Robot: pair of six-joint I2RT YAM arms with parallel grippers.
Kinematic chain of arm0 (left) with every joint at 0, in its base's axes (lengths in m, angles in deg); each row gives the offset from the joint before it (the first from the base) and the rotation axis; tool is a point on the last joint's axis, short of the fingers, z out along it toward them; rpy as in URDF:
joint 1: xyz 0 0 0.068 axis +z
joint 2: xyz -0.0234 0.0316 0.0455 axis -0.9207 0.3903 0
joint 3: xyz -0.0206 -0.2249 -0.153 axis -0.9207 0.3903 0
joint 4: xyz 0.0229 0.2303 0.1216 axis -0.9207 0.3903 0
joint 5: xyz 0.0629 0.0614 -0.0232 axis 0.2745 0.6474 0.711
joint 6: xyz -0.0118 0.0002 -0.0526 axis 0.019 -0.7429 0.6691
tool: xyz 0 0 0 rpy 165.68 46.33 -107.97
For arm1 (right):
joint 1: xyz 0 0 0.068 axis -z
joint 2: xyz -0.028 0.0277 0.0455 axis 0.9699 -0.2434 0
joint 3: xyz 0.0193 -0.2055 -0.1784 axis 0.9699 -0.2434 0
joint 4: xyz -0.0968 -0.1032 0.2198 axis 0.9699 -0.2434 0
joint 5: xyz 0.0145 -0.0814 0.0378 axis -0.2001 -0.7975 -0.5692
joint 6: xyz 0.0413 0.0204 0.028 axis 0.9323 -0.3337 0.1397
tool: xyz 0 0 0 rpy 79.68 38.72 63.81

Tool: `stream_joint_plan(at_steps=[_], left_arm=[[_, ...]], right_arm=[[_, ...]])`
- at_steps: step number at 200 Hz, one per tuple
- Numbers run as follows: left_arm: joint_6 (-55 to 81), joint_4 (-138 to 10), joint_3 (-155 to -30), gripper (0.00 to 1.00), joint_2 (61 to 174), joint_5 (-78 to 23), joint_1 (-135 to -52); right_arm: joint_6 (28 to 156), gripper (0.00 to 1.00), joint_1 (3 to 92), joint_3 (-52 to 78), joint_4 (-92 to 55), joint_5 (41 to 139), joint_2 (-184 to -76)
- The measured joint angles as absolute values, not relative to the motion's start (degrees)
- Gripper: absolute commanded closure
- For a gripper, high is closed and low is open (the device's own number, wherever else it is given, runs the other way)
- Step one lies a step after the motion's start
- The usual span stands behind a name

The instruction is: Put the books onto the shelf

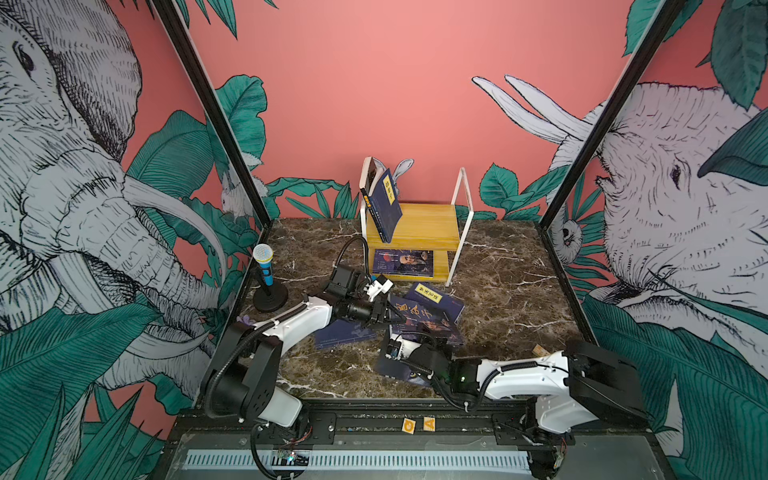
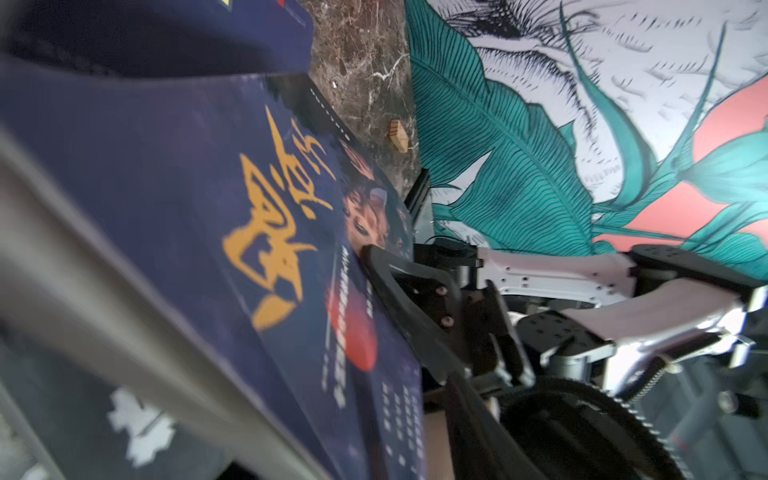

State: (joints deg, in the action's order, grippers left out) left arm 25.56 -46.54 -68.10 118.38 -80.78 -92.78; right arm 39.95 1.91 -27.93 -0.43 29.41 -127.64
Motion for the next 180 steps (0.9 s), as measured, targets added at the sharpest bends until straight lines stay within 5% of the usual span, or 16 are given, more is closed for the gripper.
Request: stream_joint_plan(at_steps=[28, 42, 101, 146, 180], left_arm=[[17.4, -39.9, -69.2, 0.17, 112.7, -76.5, -88.6], [14.5, -38.3, -69.2, 0.01, 109.7, -74.5, -85.2], [8.1, -36.3, -67.0, 0.01, 98.4, -69.8, -71.6], [4.7, -35.3, -67.0, 0.01, 97.6, -64.8, -65.2], [4.2, -35.3, -67.0, 0.01, 97.6, -62.9, -63.0]], right_arm=[[37.2, 1.00, 2.0, -27.8, 0.7, 27.2, -128.8], [34.7, 1.00, 1.9, -27.8, 2.7, 26.5, -130.5], [18.9, 1.00, 2.5, -27.2, 22.7, 21.6, -140.8], [1.5, 1.00, 5.3, -19.7, 46.7, 19.7, -155.3], [-7.9, 1.00, 8.1, -16.1, 51.1, 20.2, -160.7]])
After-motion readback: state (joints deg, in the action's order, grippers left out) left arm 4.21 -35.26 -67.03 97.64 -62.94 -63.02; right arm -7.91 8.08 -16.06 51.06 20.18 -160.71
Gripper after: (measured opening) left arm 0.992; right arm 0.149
